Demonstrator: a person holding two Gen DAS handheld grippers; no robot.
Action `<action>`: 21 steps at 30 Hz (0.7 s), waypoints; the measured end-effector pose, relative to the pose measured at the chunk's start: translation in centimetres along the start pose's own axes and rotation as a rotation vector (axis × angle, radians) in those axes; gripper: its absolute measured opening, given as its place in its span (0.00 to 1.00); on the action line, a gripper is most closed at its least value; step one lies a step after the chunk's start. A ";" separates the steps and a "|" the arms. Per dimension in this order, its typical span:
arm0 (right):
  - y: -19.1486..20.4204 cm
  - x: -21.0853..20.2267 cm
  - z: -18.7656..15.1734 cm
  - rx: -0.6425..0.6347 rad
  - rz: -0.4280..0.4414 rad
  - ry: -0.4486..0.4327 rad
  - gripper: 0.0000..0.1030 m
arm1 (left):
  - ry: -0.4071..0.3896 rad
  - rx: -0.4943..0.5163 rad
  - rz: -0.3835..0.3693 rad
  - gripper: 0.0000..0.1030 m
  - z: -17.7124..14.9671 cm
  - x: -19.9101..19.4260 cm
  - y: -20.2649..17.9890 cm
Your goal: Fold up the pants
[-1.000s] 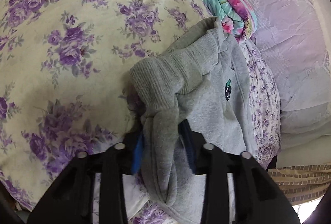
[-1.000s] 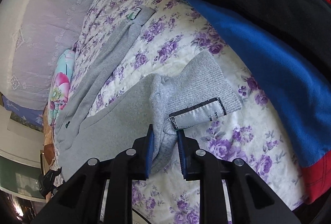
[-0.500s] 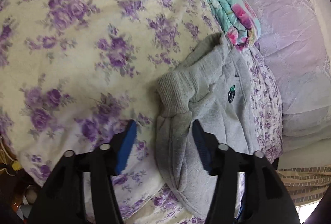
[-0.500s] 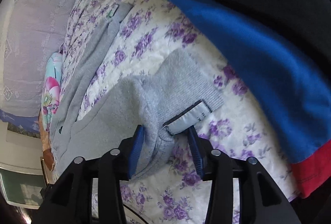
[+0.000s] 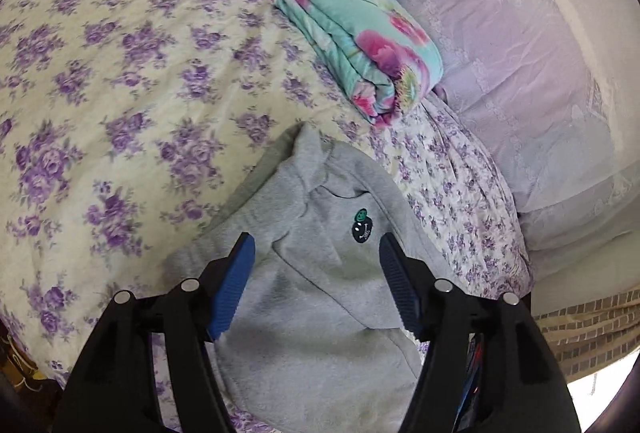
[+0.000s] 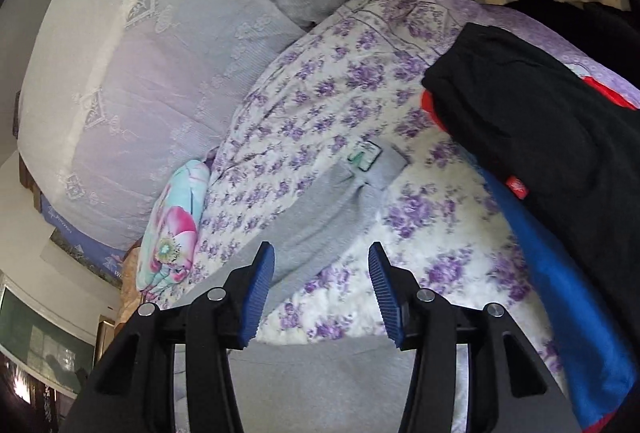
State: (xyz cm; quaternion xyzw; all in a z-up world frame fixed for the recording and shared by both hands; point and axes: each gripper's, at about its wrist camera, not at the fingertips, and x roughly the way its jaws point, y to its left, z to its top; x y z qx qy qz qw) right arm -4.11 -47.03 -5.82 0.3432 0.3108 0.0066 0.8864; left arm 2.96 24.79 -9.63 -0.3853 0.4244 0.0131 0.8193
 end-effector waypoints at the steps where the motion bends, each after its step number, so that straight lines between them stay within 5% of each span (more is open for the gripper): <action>1: 0.8 0.2 -0.2 -0.021 -0.010 0.003 0.53 | 0.007 0.026 0.004 0.62 -0.1 0.3 -0.6; 8: 3.8 -1.7 -2.3 -0.078 -0.092 -0.020 0.60 | 0.053 0.132 0.077 0.71 -0.2 1.8 -0.8; 15: 5.3 -4.6 -3.7 -0.045 -0.150 -0.089 0.64 | 0.099 0.177 0.111 0.75 4.0 3.6 -0.4; 21: 6.1 -2.1 -1.9 -0.112 -0.135 -0.031 0.67 | 0.134 0.095 0.105 0.75 7.5 7.6 -0.3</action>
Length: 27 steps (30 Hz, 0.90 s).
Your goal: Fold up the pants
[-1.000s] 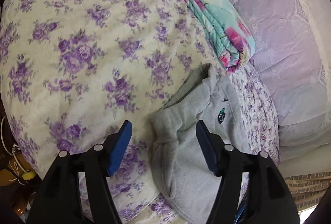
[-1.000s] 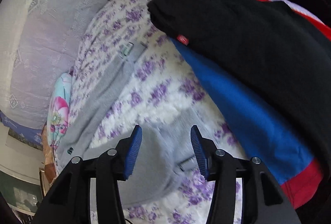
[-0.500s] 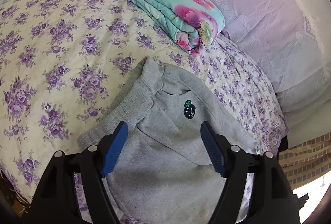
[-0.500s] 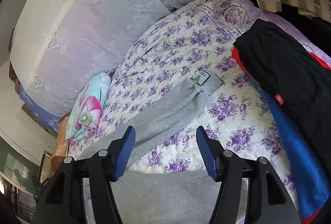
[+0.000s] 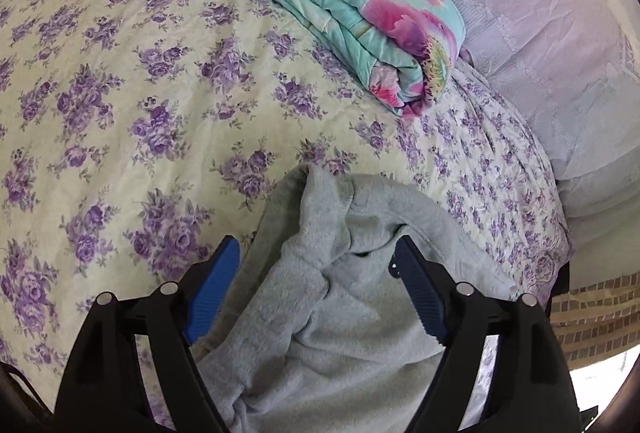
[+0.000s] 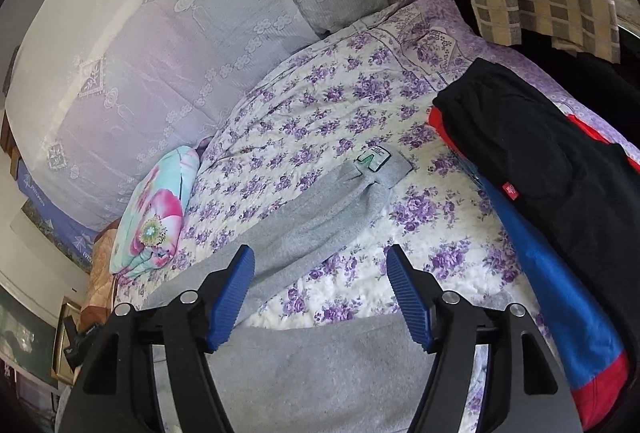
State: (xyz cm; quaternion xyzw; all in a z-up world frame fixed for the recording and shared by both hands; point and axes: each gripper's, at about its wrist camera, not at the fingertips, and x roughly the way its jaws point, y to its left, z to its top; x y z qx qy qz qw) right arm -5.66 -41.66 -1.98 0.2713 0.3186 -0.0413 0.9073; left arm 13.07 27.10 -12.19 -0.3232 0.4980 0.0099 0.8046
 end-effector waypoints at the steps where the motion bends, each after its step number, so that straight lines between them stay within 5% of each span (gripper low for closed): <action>1: 0.1 0.9 0.7 -0.011 0.017 0.010 0.67 | 0.005 -0.020 -0.002 0.75 0.4 0.6 0.0; 11: 2.6 14.3 4.5 -0.097 0.152 0.184 0.67 | 0.002 -0.061 0.103 0.74 1.6 4.2 -1.9; 12: 3.2 15.6 4.6 -0.132 0.152 0.196 0.67 | -0.005 -0.050 0.106 0.73 1.7 4.4 -2.2; 14: 4.2 18.3 4.8 -0.197 0.161 0.226 0.67 | -0.018 -0.021 0.099 0.51 1.8 4.5 -2.8; 17: 5.7 21.7 5.1 -0.305 0.165 0.253 0.67 | -0.034 0.013 0.120 0.40 2.0 4.3 -3.5; 27: 9.3 31.3 5.0 -0.830 0.241 0.424 0.66 | -0.032 0.005 0.141 0.29 2.1 4.2 -3.6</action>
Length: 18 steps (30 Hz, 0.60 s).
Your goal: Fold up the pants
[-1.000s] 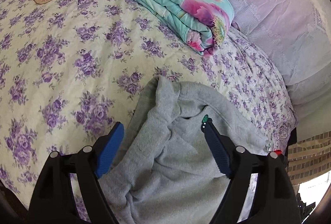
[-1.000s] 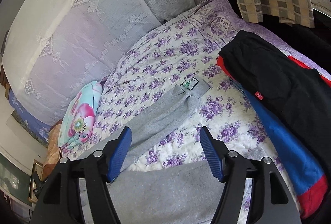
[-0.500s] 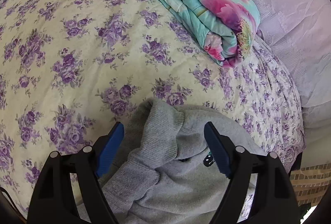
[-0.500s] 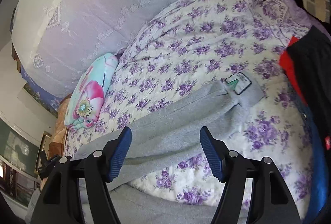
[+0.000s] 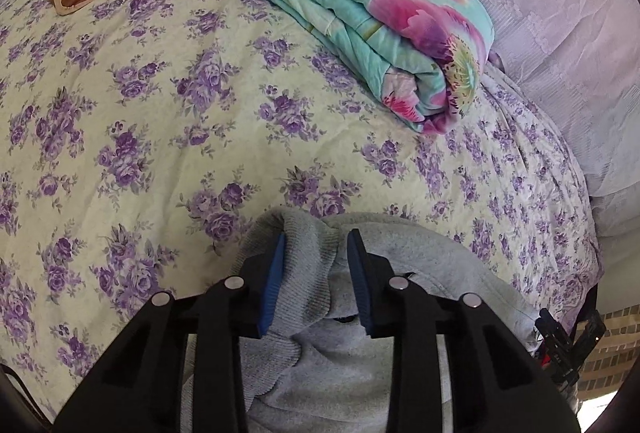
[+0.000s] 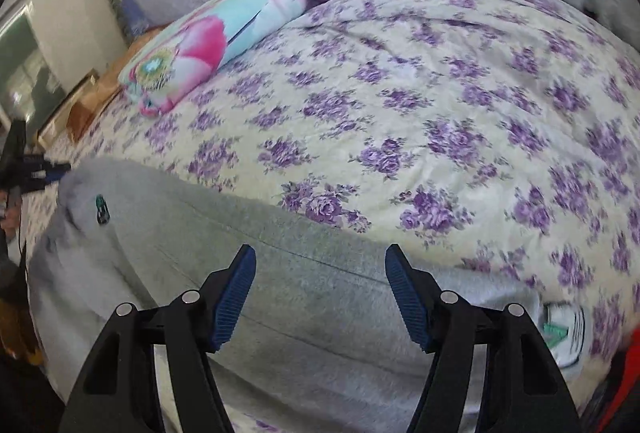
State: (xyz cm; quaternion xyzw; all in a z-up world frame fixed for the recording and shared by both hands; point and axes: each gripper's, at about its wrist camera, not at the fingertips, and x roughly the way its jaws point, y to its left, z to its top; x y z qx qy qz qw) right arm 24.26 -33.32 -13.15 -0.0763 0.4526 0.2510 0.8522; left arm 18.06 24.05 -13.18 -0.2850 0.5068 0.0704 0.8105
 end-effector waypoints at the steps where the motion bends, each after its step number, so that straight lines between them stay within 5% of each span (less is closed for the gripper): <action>1: 0.0 0.7 0.3 -0.049 0.009 0.025 0.66 | 0.001 0.000 0.007 0.29 0.0 0.1 0.0; 7: 1.0 3.5 1.5 -0.306 0.047 0.118 0.65 | 0.015 -0.012 0.036 0.29 0.0 0.6 -0.3; 10: 1.2 4.8 1.7 -0.392 0.043 0.160 0.64 | 0.027 -0.019 0.044 0.42 0.0 1.0 -0.4; 15: 1.5 5.3 1.4 -0.389 0.118 0.210 0.28 | 0.020 0.007 0.073 0.42 0.0 1.3 -1.3; 18: 1.5 4.3 1.2 -0.369 0.103 0.180 0.14 | 0.022 0.020 0.082 0.26 0.0 1.4 -1.5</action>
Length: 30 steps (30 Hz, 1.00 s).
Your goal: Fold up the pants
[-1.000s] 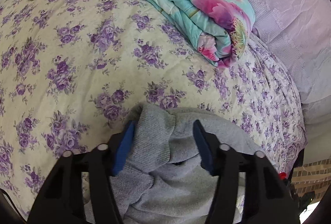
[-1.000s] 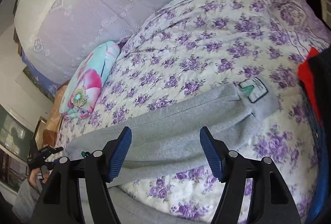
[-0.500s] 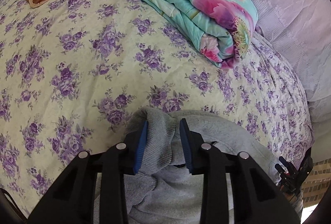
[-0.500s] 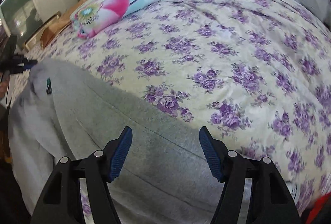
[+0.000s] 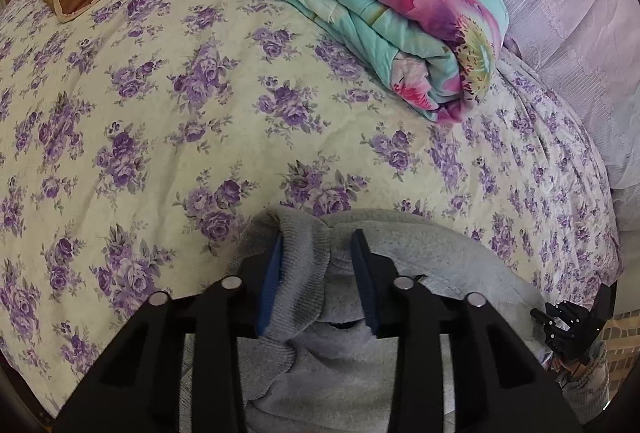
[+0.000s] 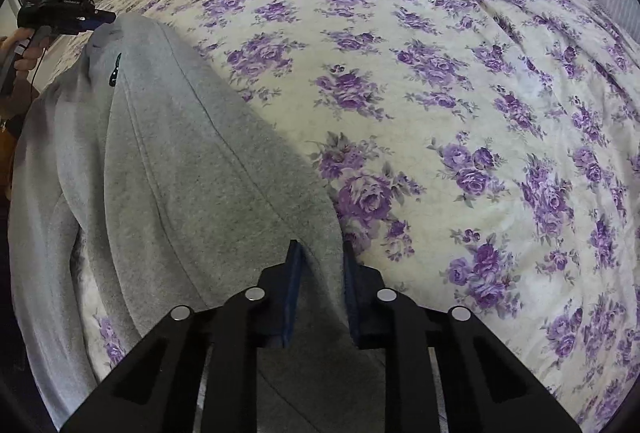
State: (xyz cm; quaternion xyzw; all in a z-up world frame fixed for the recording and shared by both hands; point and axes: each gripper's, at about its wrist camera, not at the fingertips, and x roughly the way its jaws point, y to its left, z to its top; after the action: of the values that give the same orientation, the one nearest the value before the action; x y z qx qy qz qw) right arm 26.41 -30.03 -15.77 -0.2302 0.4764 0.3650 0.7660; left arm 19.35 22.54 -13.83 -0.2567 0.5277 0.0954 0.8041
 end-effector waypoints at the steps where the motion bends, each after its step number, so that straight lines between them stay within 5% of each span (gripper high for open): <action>1: 0.0 -0.5 -0.1 0.013 -0.007 -0.016 0.10 | -0.002 -0.002 -0.002 0.22 0.0 0.0 0.1; 4: 0.4 -1.9 -0.5 0.045 -0.025 -0.062 0.08 | -0.008 -0.007 -0.013 0.12 0.0 -0.3 0.2; 10: 1.1 -4.1 -0.8 0.075 -0.058 -0.125 0.07 | 0.017 -0.030 -0.019 0.11 0.2 -0.7 0.6; 12: 1.4 -5.0 -0.9 0.078 -0.065 -0.138 0.07 | 0.016 -0.062 -0.038 0.28 0.2 -1.1 0.8; 14: 1.8 -6.0 -1.0 0.087 -0.076 -0.147 0.07 | 0.027 -0.076 -0.064 0.70 0.3 -1.2 0.6; 16: 2.3 -6.9 -1.2 0.094 -0.087 -0.153 0.07 | 0.040 -0.065 -0.078 0.71 0.6 -0.8 0.1; 21: 3.8 -8.2 -1.2 0.101 -0.119 -0.135 0.07 | 0.090 -0.056 -0.091 0.48 1.3 1.6 0.1; 23: 4.3 -8.8 -1.1 0.107 -0.133 -0.135 0.07 | 0.093 -0.059 -0.109 0.23 1.3 1.7 0.7; 26: 5.3 -9.9 -1.1 0.105 -0.161 -0.135 0.07 | 0.078 -0.071 -0.159 0.05 1.2 0.7 2.1; 30: 7.1 -12.0 -1.6 0.118 -0.188 -0.153 0.07 | 0.049 -0.082 -0.250 0.05 1.1 -1.8 3.5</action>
State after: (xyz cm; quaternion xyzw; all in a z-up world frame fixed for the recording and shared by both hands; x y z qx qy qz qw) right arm 16.65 -30.76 -5.77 -0.1999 0.4135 0.2793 0.8432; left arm 17.92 26.32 -12.95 -0.3552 0.5067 0.0099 0.7855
